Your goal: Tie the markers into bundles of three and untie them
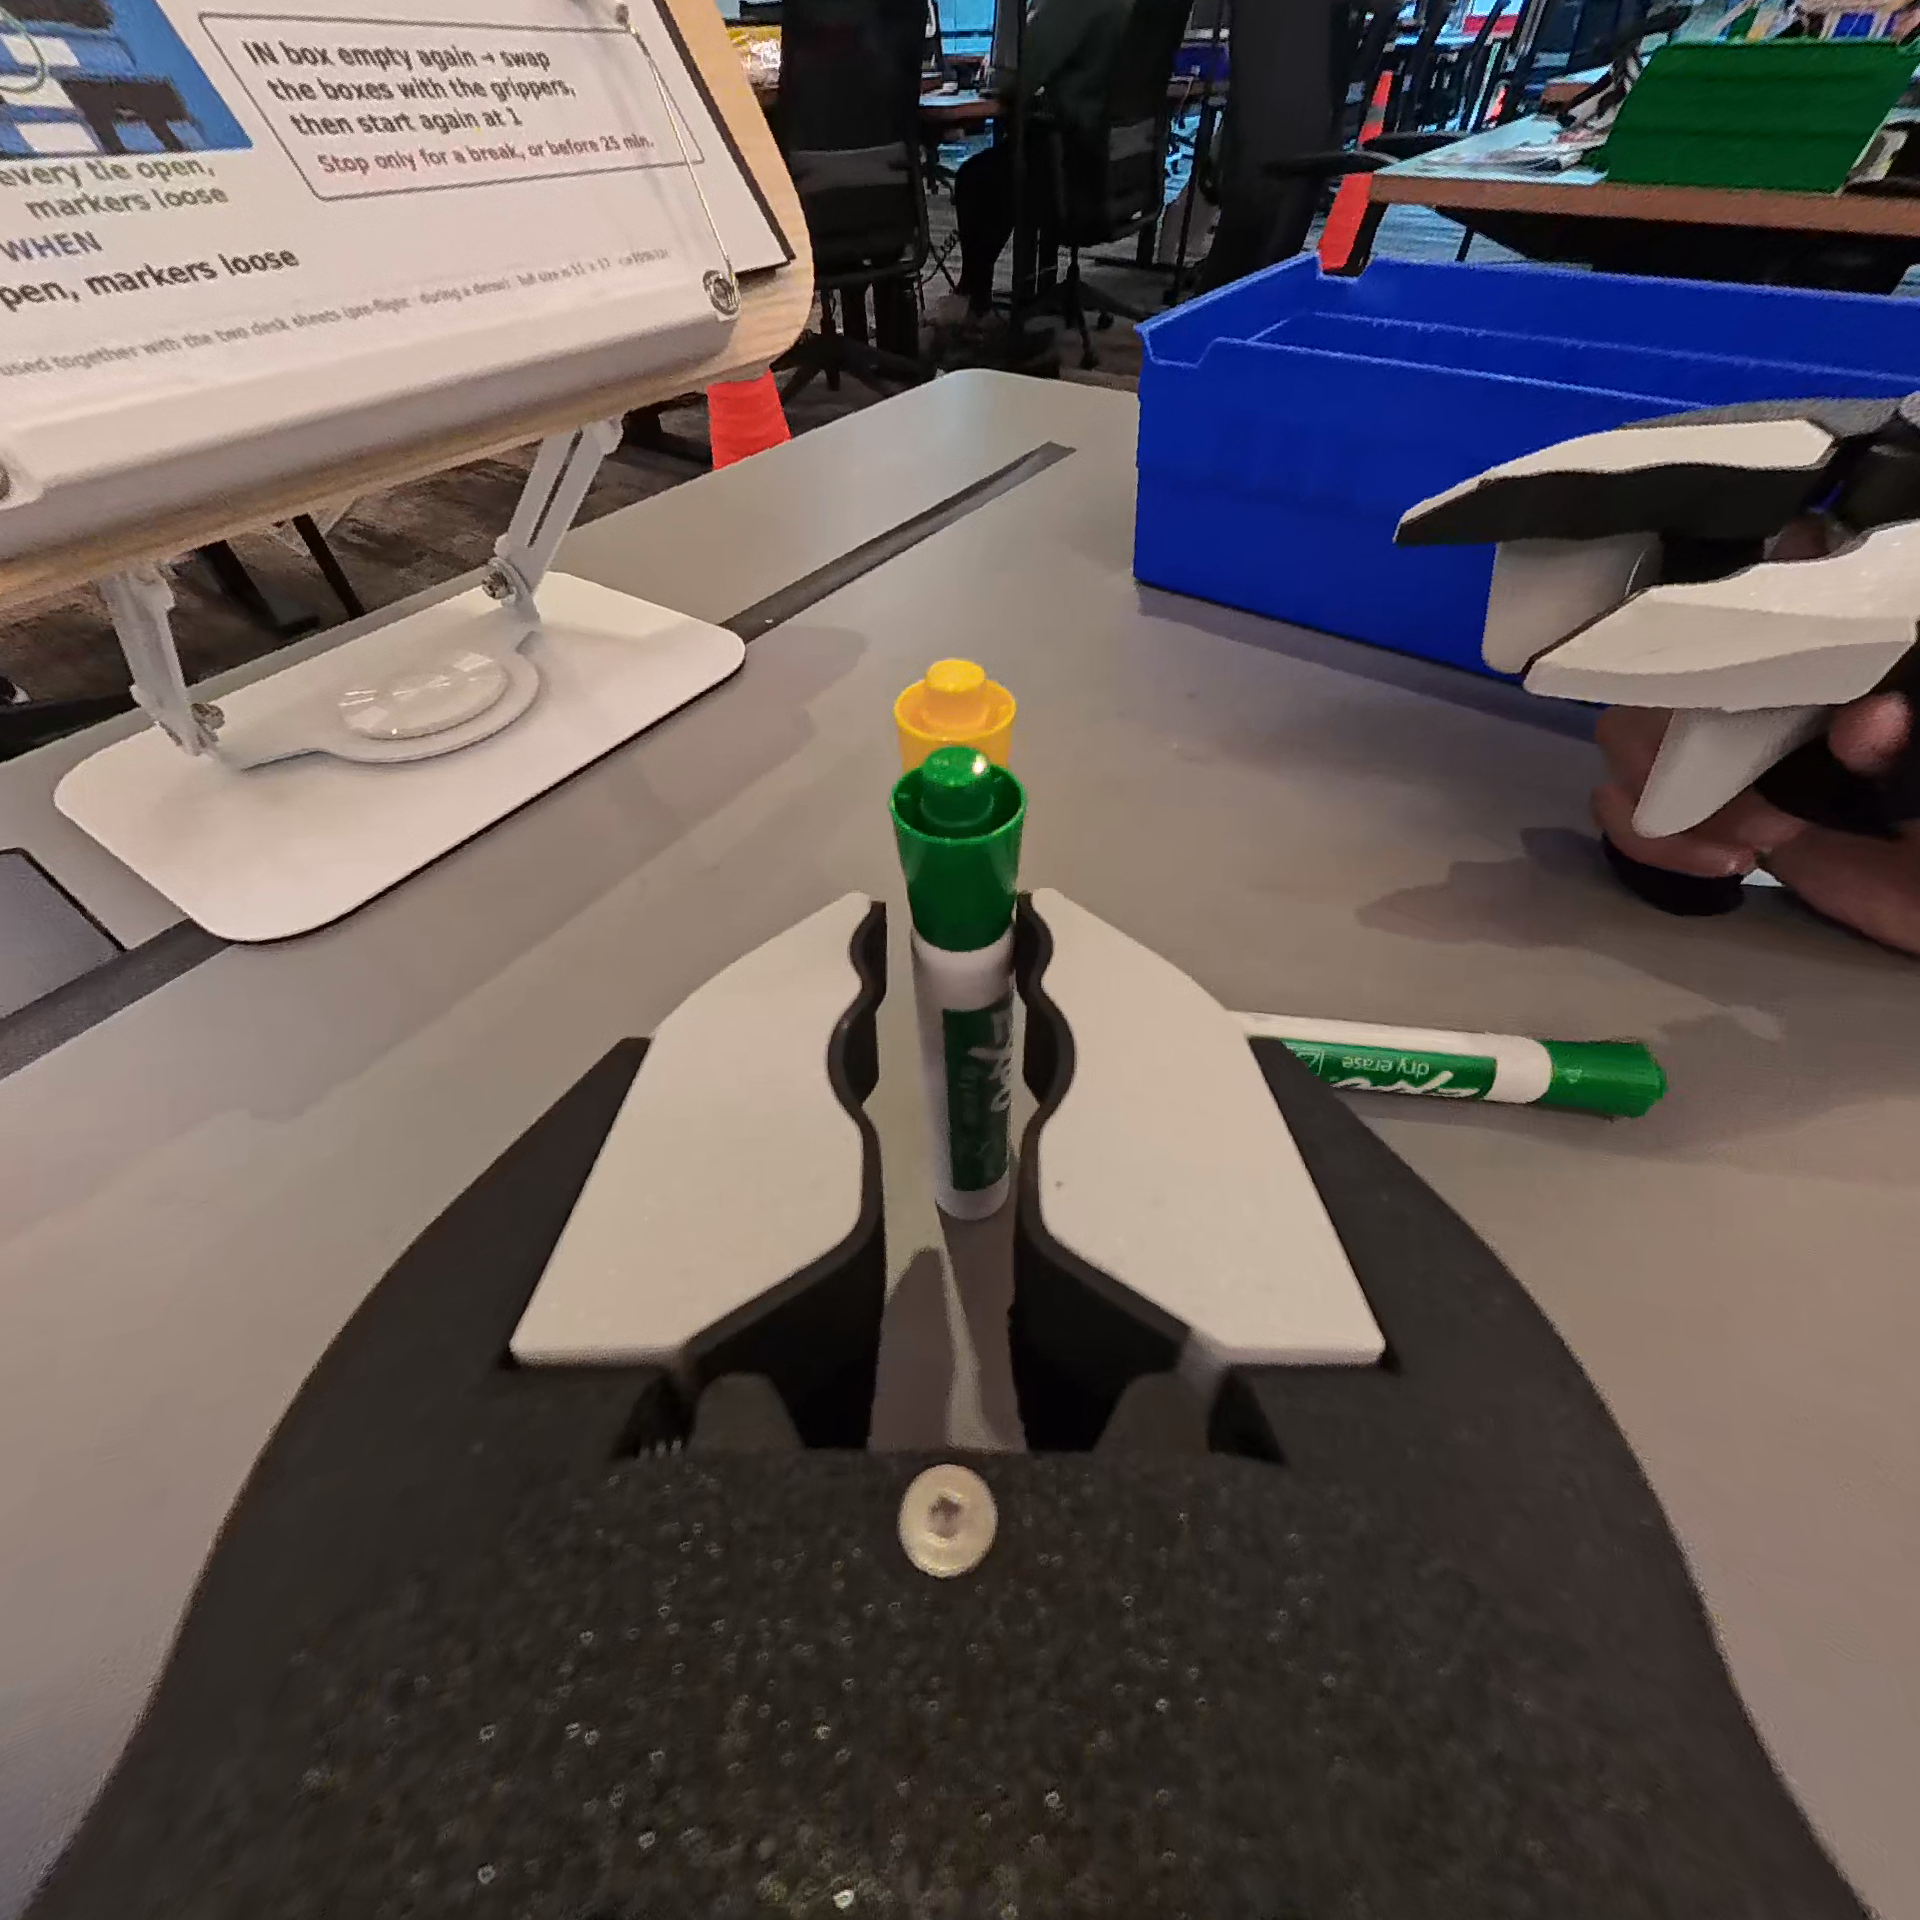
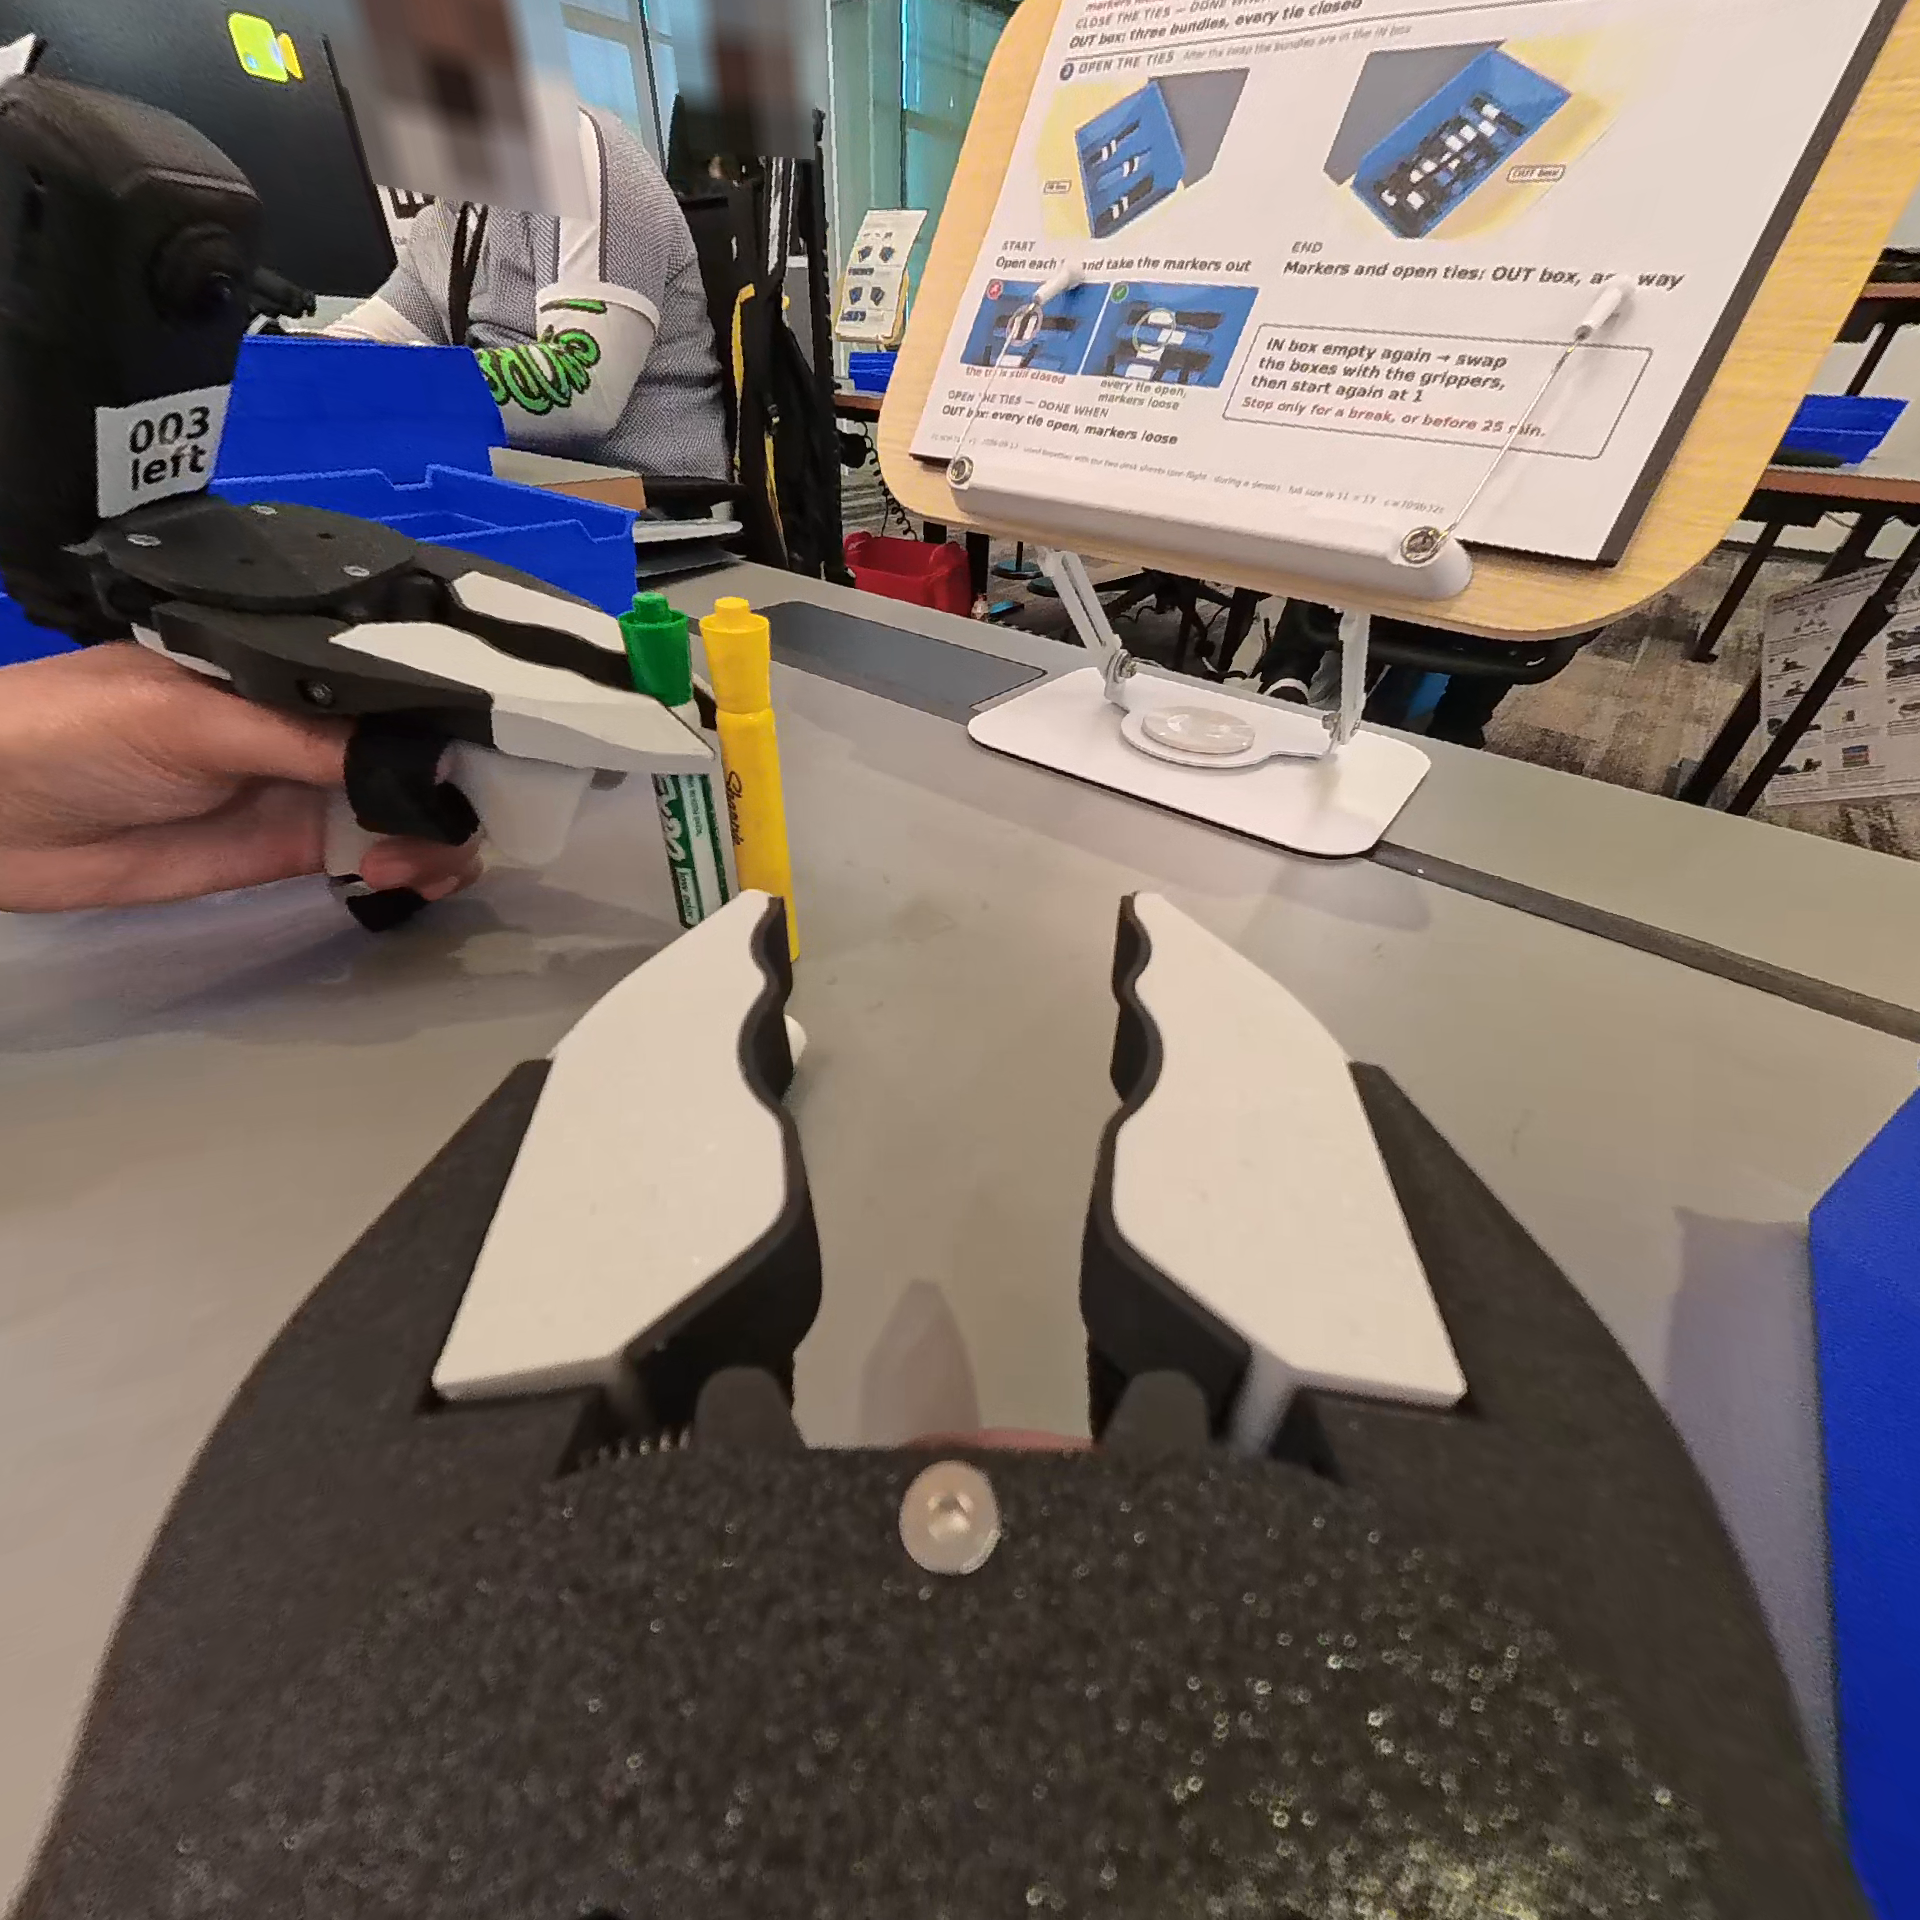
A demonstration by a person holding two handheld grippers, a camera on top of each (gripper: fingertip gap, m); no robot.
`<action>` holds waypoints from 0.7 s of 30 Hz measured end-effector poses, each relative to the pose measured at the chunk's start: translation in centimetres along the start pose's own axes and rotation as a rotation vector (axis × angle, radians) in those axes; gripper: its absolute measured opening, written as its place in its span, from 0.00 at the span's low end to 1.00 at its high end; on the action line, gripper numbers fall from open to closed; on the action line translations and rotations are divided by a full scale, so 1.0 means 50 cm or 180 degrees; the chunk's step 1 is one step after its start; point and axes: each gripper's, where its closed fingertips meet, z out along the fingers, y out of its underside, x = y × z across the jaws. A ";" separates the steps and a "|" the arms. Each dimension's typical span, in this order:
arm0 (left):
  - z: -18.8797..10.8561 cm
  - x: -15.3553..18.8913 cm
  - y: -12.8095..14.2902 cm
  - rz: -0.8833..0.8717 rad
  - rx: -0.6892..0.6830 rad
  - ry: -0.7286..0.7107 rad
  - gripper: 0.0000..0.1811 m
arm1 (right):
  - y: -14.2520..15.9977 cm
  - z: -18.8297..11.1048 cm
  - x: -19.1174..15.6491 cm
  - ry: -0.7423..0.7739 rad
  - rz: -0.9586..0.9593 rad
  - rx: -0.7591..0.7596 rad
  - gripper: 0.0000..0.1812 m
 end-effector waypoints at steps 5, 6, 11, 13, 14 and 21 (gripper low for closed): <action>0.002 -0.003 0.001 0.0038 -0.0019 -0.0021 0.14 | 0.000 0.000 0.000 -0.0001 0.0004 0.0001 0.33; 0.003 -0.004 0.002 0.0043 -0.0029 -0.0020 0.14 | 0.000 0.000 0.000 -0.0002 0.0005 -0.0001 0.33; 0.005 0.004 -0.003 0.0033 0.0010 0.0014 0.16 | 0.000 -0.001 0.000 -0.0002 0.0012 0.0002 0.33; 0.003 0.010 -0.010 0.0011 0.0045 0.0038 0.18 | 0.000 -0.001 0.000 -0.0005 0.0014 0.0005 0.33; 0.001 0.014 -0.014 0.0000 0.0067 0.0051 0.20 | 0.000 -0.001 0.000 -0.0006 0.0015 0.0004 0.33; -0.070 0.035 -0.076 -0.0051 0.0314 -0.0103 0.35 | -0.001 -0.002 -0.001 -0.0006 0.0005 0.0010 0.33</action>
